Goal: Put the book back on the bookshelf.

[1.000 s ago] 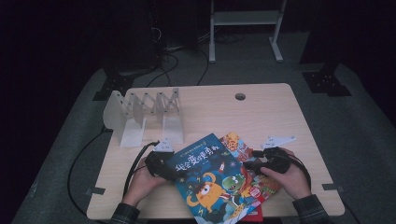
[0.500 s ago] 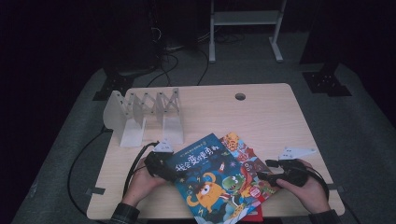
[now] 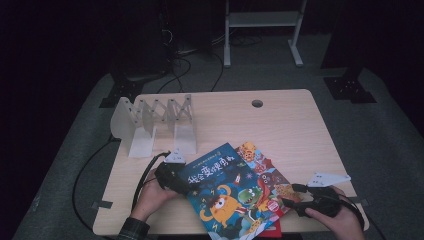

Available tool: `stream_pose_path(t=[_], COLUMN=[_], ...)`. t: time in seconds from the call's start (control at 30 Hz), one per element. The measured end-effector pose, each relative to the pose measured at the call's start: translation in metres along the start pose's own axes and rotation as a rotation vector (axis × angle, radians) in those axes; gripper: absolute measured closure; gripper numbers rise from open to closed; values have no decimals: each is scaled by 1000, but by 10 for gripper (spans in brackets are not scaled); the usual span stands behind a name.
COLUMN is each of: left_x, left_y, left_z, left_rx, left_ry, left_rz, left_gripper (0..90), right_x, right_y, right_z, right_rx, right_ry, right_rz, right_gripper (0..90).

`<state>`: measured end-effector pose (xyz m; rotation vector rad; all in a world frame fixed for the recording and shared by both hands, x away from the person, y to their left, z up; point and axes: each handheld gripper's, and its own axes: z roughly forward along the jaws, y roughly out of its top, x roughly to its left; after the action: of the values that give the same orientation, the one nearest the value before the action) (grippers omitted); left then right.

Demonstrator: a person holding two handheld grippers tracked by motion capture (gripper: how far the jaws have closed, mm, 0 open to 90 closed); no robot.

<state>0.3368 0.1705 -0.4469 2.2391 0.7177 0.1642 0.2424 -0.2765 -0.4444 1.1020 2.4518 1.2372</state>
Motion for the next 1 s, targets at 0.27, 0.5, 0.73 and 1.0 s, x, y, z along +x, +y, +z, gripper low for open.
stream_pose_path(t=[0.27,0.5,0.73,1.0], left_x=[0,-1,-1,-1], left_y=[0,1,0,0], left_z=[0,0,-1,-1], left_rx=[1,2,6,11], left_ry=[2,4,2,1], left_rz=[0,-1,0,5], left_gripper=[0,0,0,0], right_x=[6,10,12,13], right_y=[-12,-15,-13,-14], right_z=[-7,-6,-6,-6], right_rx=[6,11,14,29], right_ry=[-15,-25,-36,-43], right_rz=[-16,-30,-56,-60], right_gripper=[299,292,290,282])
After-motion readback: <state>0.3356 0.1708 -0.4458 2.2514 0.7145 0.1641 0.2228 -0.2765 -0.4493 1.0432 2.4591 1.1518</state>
